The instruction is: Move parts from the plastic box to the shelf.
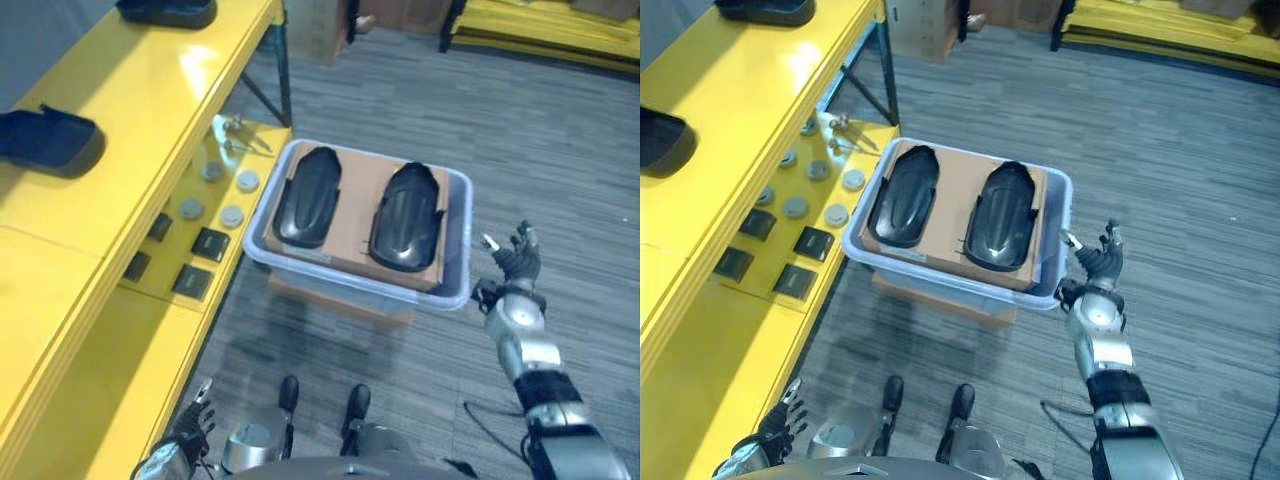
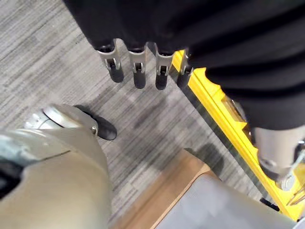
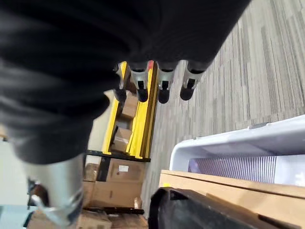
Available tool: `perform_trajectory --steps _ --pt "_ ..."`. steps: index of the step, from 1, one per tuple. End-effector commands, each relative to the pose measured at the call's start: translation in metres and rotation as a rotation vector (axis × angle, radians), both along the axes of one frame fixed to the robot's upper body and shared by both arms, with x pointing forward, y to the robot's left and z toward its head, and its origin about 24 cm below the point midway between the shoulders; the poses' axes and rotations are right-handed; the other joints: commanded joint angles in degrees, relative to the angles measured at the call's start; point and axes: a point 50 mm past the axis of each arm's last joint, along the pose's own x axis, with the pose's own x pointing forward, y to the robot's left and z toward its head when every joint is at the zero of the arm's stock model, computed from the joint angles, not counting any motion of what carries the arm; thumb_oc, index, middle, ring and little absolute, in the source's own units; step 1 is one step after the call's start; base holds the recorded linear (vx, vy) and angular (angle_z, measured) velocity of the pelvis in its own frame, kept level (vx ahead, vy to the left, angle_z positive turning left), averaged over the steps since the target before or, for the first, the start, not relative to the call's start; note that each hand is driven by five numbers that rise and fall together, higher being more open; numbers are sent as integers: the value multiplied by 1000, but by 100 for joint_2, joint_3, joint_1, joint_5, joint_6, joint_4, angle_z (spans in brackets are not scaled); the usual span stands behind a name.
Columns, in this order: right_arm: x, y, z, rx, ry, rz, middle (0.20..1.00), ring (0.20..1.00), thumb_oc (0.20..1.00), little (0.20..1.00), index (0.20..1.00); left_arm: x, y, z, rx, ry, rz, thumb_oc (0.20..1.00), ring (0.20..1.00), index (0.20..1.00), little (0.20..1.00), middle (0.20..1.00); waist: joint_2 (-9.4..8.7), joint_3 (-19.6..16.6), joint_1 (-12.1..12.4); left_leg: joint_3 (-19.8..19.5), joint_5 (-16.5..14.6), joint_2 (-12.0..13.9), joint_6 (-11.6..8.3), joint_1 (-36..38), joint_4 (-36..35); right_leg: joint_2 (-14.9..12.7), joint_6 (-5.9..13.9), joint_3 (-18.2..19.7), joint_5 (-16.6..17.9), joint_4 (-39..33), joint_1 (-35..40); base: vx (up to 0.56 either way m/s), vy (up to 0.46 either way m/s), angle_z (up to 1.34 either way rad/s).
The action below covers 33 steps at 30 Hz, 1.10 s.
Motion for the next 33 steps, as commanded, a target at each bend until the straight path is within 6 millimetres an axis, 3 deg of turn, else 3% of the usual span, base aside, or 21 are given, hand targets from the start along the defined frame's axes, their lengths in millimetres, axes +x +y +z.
perform_trajectory --steps 1,6,8,14,22,33 --pt "-1 -6 4 -53 6 -37 1000 1000 1000 1000 1000 -5 12 0 41 21 -78 1000 1000 1000 1000 1000 -82 -187 339 -101 -68 192 -78 -623 567 -725 685 127 -154 674 -260 52 28 29" --pt "1 -26 2 -91 84 -129 1000 1000 1000 1000 1000 -11 19 0 42 29 -93 1000 1000 1000 1000 1000 -27 -81 505 -234 -63 116 -80 -757 690 -803 681 4 -180 744 -259 49 43 23" --pt "3 -44 11 -105 97 -183 1000 1000 1000 1000 1000 -6 24 3 32 6 -96 1000 1000 1000 1000 1000 37 76 586 -281 -55 69 -77 -1000 828 -866 682 -49 -193 854 -423 -56 75 24" --pt "5 -61 28 -134 87 -238 1000 1000 1000 1000 1000 4 30 8 18 -41 -96 1000 1000 1000 1000 1000 62 375 680 -346 -29 -10 -41 -1391 976 -893 671 -84 -196 974 -722 -69 20 5" --pt "5 -68 35 -159 117 -220 1000 1000 1000 1000 1000 5 37 12 11 -69 -72 1000 1000 1000 1000 1000 8 532 698 -329 -57 -16 -29 -1530 1034 -868 662 -52 -210 1023 -873 -6 0 0" --pt "5 -77 28 -72 189 -218 1000 1000 1000 1000 1000 18 39 18 8 -121 -82 1000 1000 1000 1000 1000 51 724 743 -310 -48 -57 -16 -1808 1136 -871 653 -40 -212 1120 -1137 -35 -6 0"
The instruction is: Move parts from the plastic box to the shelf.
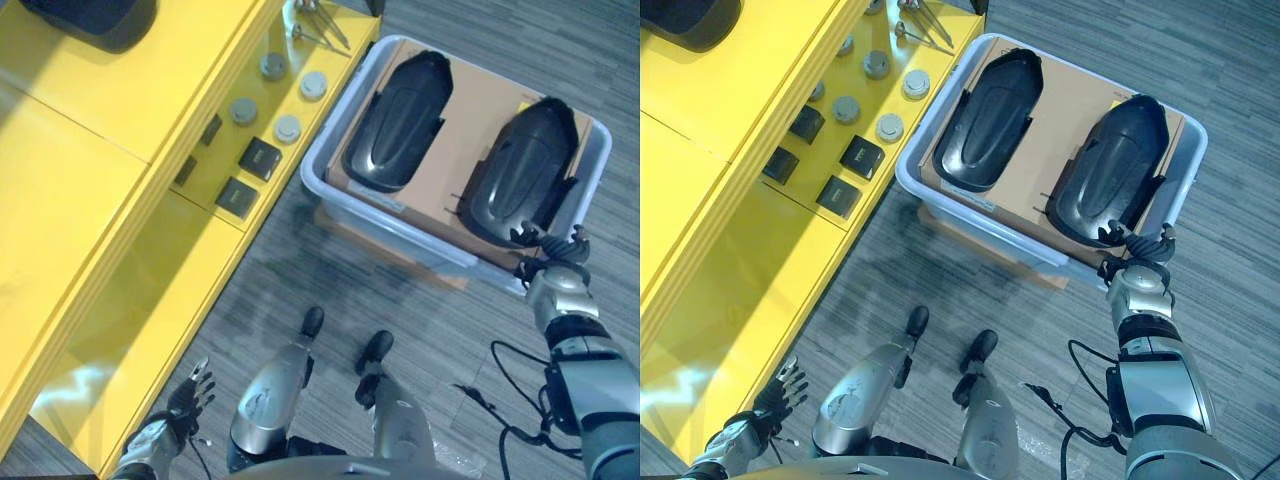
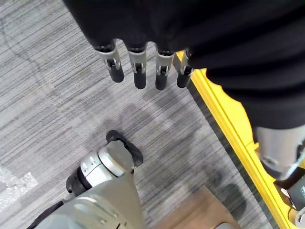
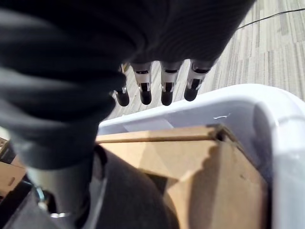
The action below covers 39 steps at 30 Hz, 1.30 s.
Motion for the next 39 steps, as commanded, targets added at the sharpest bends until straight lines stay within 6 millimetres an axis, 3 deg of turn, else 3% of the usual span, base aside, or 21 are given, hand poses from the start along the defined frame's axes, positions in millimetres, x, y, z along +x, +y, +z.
perform_trajectory --steps 1,9,11,13,26,32,35,39 --pt "-5 -16 17 -78 8 16 1000 1000 1000 1000 1000 -8 20 5 45 -8 -12 1000 1000 1000 1000 1000 -81 -265 103 34 -185 193 -109 -610 468 -531 567 268 -70 265 -19 -47 7 0" --pt "-2 -15 16 -78 50 46 1000 1000 1000 1000 1000 -3 17 7 32 -28 -29 1000 1000 1000 1000 1000 -23 -176 103 60 -151 172 -115 -709 436 -541 563 288 -60 270 -149 -24 12 0" --pt "-2 -16 16 -81 58 52 762 762 762 762 762 0 16 8 30 -35 -31 1000 1000 1000 1000 1000 -18 -152 97 77 -145 171 -114 -732 435 -543 563 304 -52 275 -185 0 0 0" --pt "-2 -16 16 -82 57 61 200 200 200 200 200 1 16 9 26 -43 -30 1000 1000 1000 1000 1000 -26 -145 95 92 -141 174 -117 -759 441 -540 563 313 -45 277 -213 0 0 0" --pt "7 -6 25 -84 1 115 200 200 200 200 200 21 10 25 -31 -186 -61 1000 1000 1000 1000 1000 -117 -160 67 147 -170 233 -139 -689 439 -487 543 322 -54 271 -163 -1 -7 0" --pt "14 29 28 -103 -120 237 200 200 200 200 200 65 -8 71 -88 -417 -172 1000 1000 1000 1000 1000 -323 -501 -6 160 -223 326 -167 -173 201 -380 525 342 -35 -3 318 31 -70 0" --pt "10 65 18 -80 -173 338 200 200 200 200 200 99 -33 121 -110 -595 -307 1000 1000 1000 1000 1000 -440 -932 -165 271 -298 427 -185 353 23 -282 512 462 -44 -226 769 119 -41 -15" --pt "9 96 3 -89 -140 456 200 200 200 200 200 120 -64 142 -169 -626 -364 1000 1000 1000 1000 1000 -470 -1291 -339 434 -320 510 -201 803 -146 -221 505 610 -62 -369 1120 128 14 -22"
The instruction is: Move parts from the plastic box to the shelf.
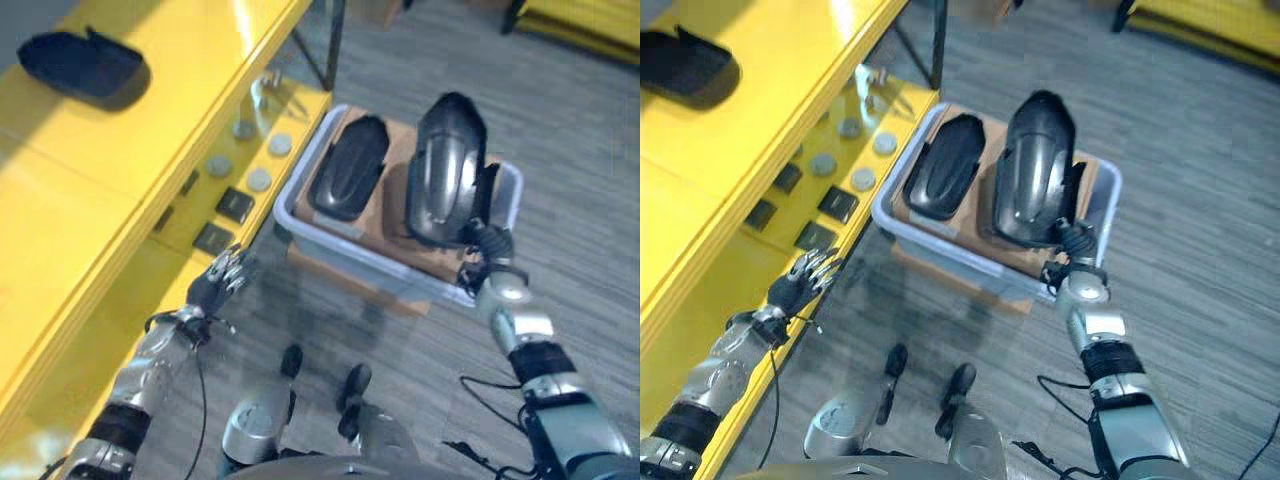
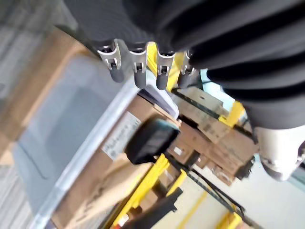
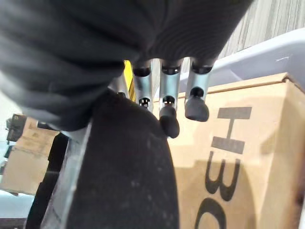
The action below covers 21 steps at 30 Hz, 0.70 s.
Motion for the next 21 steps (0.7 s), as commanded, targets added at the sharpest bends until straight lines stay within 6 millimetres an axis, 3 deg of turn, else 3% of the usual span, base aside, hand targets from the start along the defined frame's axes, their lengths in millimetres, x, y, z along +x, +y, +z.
perform_trajectory --steps 1,9,14,16,21 --pt "5 3 17 -116 -60 37 200 200 200 200 200 0 -21 -18 13 124 -22 1000 1000 1000 1000 1000 -76 -611 -5 218 -161 432 -188 -126 118 -363 521 365 -189 79 212 109 5 -22" --pt "11 54 -4 -76 9 200 200 200 200 200 200 36 -72 -5 81 169 -45 1000 1000 1000 1000 1000 -69 -1085 -464 612 -180 524 -201 410 -98 -325 560 679 -167 -88 490 75 13 -23" --pt "12 66 -9 -66 22 243 200 200 200 200 200 42 -82 0 73 172 -43 1000 1000 1000 1000 1000 -68 -1145 -563 704 -180 548 -210 494 -123 -319 566 735 -150 -111 520 19 -5 -26" --pt "15 89 -16 -45 37 319 200 200 200 200 200 53 -99 8 85 177 -64 1000 1000 1000 1000 1000 -63 -1253 -716 852 -197 593 -238 628 -150 -317 572 782 -133 -146 572 40 -17 -6" --pt "19 108 -13 -51 30 394 200 200 200 200 200 59 -109 15 182 126 -90 1000 1000 1000 1000 1000 -67 -1332 -778 908 -236 602 -263 680 -136 -329 578 773 -139 -185 616 26 -5 -16"
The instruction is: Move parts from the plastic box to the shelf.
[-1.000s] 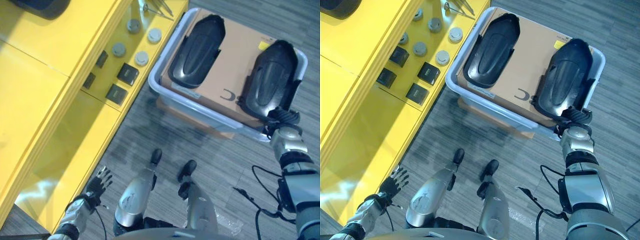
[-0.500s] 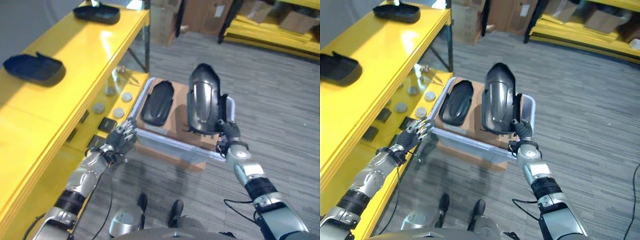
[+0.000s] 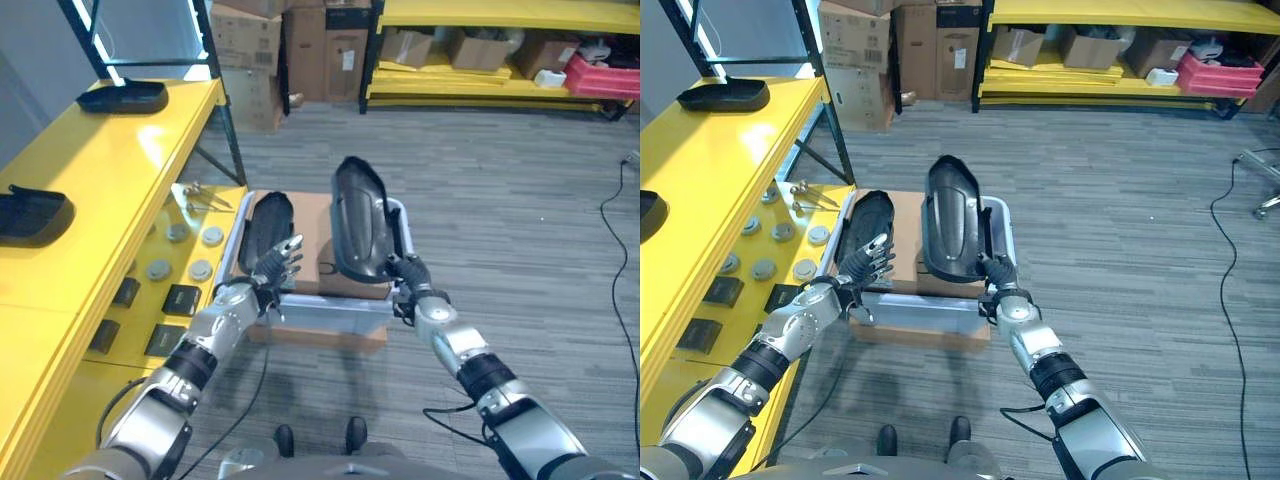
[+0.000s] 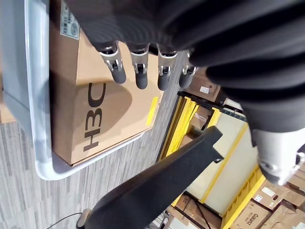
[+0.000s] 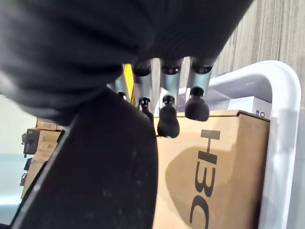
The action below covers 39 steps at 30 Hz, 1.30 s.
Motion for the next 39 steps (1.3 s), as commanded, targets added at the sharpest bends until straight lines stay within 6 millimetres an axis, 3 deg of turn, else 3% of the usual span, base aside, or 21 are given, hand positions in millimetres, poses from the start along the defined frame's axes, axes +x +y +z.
perform_trajectory --steps 1,10,25,37,38,39 --pt "24 26 42 7 -186 99 200 200 200 200 200 15 -15 19 130 -121 -36 1000 1000 1000 1000 1000 -185 -389 188 136 -206 383 -283 -284 400 -595 640 74 -310 296 50 0 0 0" --pt "25 47 41 15 -151 171 200 200 200 200 200 23 -14 37 266 -234 -56 1000 1000 1000 1000 1000 -168 -450 242 83 -219 387 -317 -231 378 -625 657 -40 -329 264 125 0 0 0" --pt "16 85 32 29 -102 290 200 200 200 200 200 10 -38 28 228 -184 -97 1000 1000 1000 1000 1000 -139 -446 286 3 -164 350 -319 -171 223 -644 676 -120 -300 213 167 0 0 0" --pt "14 90 26 24 -71 302 200 200 200 200 200 8 -41 35 253 -251 -152 1000 1000 1000 1000 1000 -123 -426 327 -34 -169 339 -321 -144 201 -654 685 -149 -311 217 199 0 0 0" --pt "15 91 27 28 -69 301 200 200 200 200 200 8 -42 36 250 -257 -152 780 780 780 780 780 -117 -429 334 -35 -172 336 -320 -140 199 -654 685 -150 -315 219 203 0 0 0" --pt "15 91 27 28 -69 301 200 200 200 200 200 8 -42 36 250 -257 -152 674 674 674 674 674 -117 -428 334 -35 -172 336 -320 -140 199 -654 685 -150 -315 220 203 0 0 0"
